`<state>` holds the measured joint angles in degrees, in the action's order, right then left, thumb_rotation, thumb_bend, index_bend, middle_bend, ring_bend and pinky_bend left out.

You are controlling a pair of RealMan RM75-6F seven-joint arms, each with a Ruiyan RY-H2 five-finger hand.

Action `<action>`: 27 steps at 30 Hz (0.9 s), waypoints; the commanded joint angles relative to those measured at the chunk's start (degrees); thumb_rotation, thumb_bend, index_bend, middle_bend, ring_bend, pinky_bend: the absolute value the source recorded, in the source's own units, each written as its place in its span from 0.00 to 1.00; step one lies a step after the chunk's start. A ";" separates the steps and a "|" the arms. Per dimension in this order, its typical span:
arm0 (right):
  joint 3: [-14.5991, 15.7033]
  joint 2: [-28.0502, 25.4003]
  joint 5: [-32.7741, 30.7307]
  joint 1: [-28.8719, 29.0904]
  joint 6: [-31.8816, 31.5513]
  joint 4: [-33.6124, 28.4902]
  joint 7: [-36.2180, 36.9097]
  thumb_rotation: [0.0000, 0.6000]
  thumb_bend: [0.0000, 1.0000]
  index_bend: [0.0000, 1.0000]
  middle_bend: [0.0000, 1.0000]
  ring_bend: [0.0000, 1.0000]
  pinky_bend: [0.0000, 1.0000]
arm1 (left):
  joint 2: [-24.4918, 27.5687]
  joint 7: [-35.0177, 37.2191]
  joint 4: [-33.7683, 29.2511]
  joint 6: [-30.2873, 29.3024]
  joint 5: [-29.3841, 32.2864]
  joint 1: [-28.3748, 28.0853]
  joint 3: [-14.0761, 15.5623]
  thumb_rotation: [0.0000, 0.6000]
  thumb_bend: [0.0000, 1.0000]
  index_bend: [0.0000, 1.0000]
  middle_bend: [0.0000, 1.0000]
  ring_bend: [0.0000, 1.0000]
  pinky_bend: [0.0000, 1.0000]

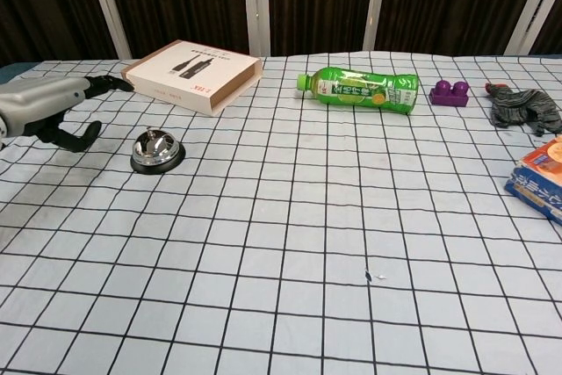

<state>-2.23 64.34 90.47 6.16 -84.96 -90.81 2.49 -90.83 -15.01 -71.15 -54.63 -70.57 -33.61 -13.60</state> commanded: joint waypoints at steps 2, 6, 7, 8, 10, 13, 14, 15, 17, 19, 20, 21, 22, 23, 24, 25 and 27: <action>-0.08 -0.22 0.04 -0.12 -0.34 0.20 0.79 1.00 0.39 0.08 0.00 0.00 0.00 | -2.11 -1.40 1.00 -0.15 0.32 -1.13 0.48 1.00 0.88 0.00 0.00 0.00 0.00; -0.06 -0.41 0.23 -0.21 -0.64 0.36 1.52 1.00 0.39 0.08 0.00 0.00 0.00 | -3.89 -2.94 1.82 0.05 0.99 -2.03 0.79 1.00 0.88 0.00 0.00 0.00 0.00; -0.06 -0.43 0.27 -0.23 -0.71 0.39 1.66 1.00 0.39 0.08 0.00 0.00 0.00 | -4.31 -3.29 2.02 0.25 1.25 -2.28 0.82 1.00 0.88 0.00 0.00 0.00 0.00; -0.06 -0.47 0.30 -0.25 -0.75 0.42 1.78 1.00 0.39 0.08 0.00 0.00 0.00 | -4.72 -3.68 2.28 0.44 1.54 -2.51 0.86 1.00 0.88 0.00 0.00 0.00 0.00; -0.05 -0.55 0.35 -0.28 -0.83 0.48 2.08 1.00 0.39 0.08 0.00 0.00 0.00 | -5.71 -4.79 3.02 0.79 2.14 -3.06 1.02 1.00 0.88 0.00 0.00 0.00 0.00; -0.05 -0.63 0.38 -0.33 -0.95 0.56 2.41 1.00 0.39 0.08 0.00 0.00 0.00 | -7.09 -6.58 4.20 1.42 3.31 -3.71 1.23 1.00 0.88 0.00 0.00 0.00 0.00; -0.07 -0.67 0.38 -0.34 -0.98 0.59 2.54 1.00 0.39 0.08 0.00 0.00 0.00 | -7.51 -7.17 4.56 1.58 3.70 -3.92 1.26 1.00 0.88 0.00 0.00 0.00 0.00; -0.07 -0.71 0.38 -0.36 -1.02 0.64 2.70 1.00 0.39 0.08 0.00 0.00 0.00 | -8.10 -7.96 5.07 1.74 4.24 -4.19 1.30 1.00 0.88 0.00 0.00 0.00 0.00; -0.09 -0.76 0.41 -0.38 -1.11 0.71 2.91 1.00 0.39 0.08 0.00 0.00 0.00 | -8.72 -8.78 5.63 1.85 4.71 -4.46 1.46 1.00 0.88 0.00 0.00 0.00 0.00; -0.09 -0.81 0.47 -0.39 -1.17 0.78 3.13 1.00 0.39 0.08 0.00 0.00 0.00 | -9.37 -9.52 6.18 1.87 5.03 -4.69 1.73 1.00 0.88 0.00 0.00 0.00 0.00; -0.08 -0.82 0.49 -0.39 -1.18 0.80 3.20 1.00 0.39 0.08 0.00 0.00 0.00 | -9.58 -9.78 6.36 1.87 5.12 -4.76 1.87 1.00 0.88 0.00 0.00 0.00 0.00; -0.07 -0.83 0.51 -0.40 -1.20 0.83 3.26 1.00 0.39 0.08 0.00 0.00 0.00 | -9.81 -10.09 6.59 1.90 5.17 -4.82 2.07 1.00 0.88 0.00 0.00 0.00 0.00; -0.06 -0.85 0.54 -0.39 -1.19 0.85 3.31 1.00 0.39 0.08 0.00 0.00 0.00 | -10.03 -10.41 6.86 1.94 5.26 -4.89 2.25 1.00 0.88 0.00 0.00 0.00 0.00; -0.04 -0.86 0.57 -0.39 -1.19 0.86 3.36 1.00 0.39 0.08 0.00 0.00 0.00 | -10.23 -10.75 7.15 2.01 5.37 -4.95 2.43 1.00 0.88 0.00 0.00 0.00 0.00; -0.04 -0.88 0.60 -0.39 -1.21 0.87 3.41 1.00 0.39 0.08 0.00 0.00 0.00 | -10.40 -11.10 7.44 2.10 5.51 -5.00 2.62 1.00 0.88 0.00 0.00 0.00 0.00; -0.02 -0.91 0.63 -0.42 -1.26 0.87 3.48 1.00 0.39 0.08 0.00 0.00 0.00 | -10.56 -11.44 7.71 2.15 5.69 -5.00 2.83 1.00 0.88 0.00 0.00 0.00 0.00; -0.03 -0.96 0.68 -0.47 -1.40 0.85 3.59 1.00 0.39 0.08 0.00 0.00 0.00 | -10.70 -11.64 7.85 1.85 5.68 -5.00 2.97 1.00 0.88 0.00 0.00 0.00 0.00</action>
<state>-2.25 63.39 91.14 5.70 -86.35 -89.96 6.07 -101.47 -26.57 -63.36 -52.64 -64.86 -38.59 -10.69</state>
